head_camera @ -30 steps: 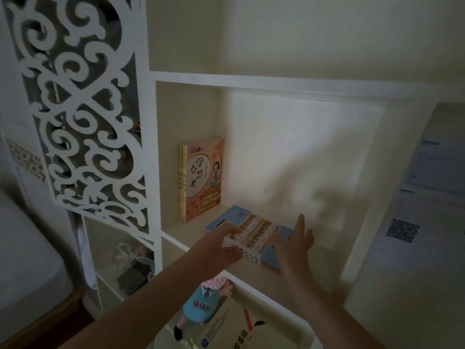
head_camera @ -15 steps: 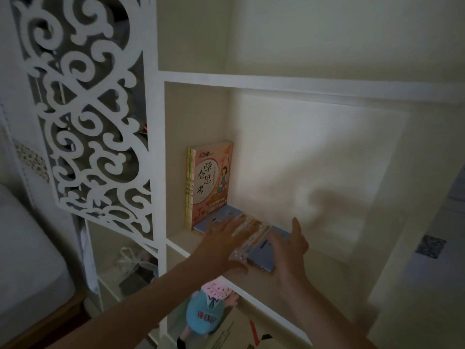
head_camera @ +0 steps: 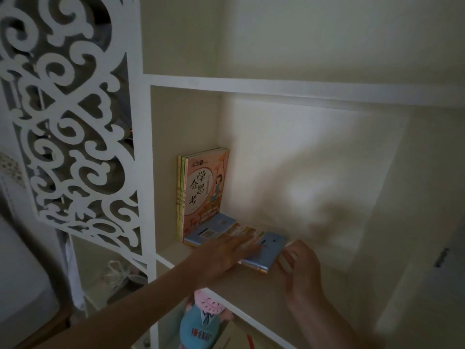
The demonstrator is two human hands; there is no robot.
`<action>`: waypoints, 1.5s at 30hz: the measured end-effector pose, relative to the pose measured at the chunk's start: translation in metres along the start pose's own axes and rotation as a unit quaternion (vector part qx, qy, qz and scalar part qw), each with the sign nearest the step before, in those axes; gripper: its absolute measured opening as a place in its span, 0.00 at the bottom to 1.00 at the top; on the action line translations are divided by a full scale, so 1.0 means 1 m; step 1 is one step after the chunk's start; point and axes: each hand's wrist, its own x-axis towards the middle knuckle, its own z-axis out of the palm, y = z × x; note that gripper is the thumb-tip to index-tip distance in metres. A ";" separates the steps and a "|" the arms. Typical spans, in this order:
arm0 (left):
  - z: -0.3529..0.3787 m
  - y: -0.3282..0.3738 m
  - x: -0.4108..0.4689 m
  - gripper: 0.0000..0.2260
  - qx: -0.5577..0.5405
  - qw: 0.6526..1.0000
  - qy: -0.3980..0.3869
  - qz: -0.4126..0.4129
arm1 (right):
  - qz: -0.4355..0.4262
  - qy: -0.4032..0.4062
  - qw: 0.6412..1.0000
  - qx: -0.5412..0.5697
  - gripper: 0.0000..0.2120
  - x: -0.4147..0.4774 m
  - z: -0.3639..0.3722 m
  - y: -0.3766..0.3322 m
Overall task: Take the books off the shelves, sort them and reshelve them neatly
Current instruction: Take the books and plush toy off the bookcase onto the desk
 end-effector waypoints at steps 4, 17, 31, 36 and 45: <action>-0.016 -0.002 0.010 0.16 -0.057 0.983 0.091 -0.149 | -0.063 -0.017 0.998 0.013 0.08 -0.004 0.016 -0.011; -0.031 -0.025 0.016 0.20 -0.081 0.841 0.249 -0.474 | -0.128 -0.347 0.880 -0.299 0.27 0.037 0.108 0.013; -0.056 -0.045 0.001 0.19 -0.251 0.826 0.210 -0.460 | -0.115 -0.367 0.869 -0.312 0.40 0.063 0.103 0.018; -0.096 -0.018 -0.007 0.20 -0.489 0.730 0.267 -0.396 | -0.141 -0.370 0.873 -0.285 0.54 0.048 0.088 -0.004; -0.164 0.022 -0.017 0.36 -0.592 0.688 0.215 -0.360 | -0.234 -0.346 0.865 -0.279 0.51 -0.054 0.033 -0.036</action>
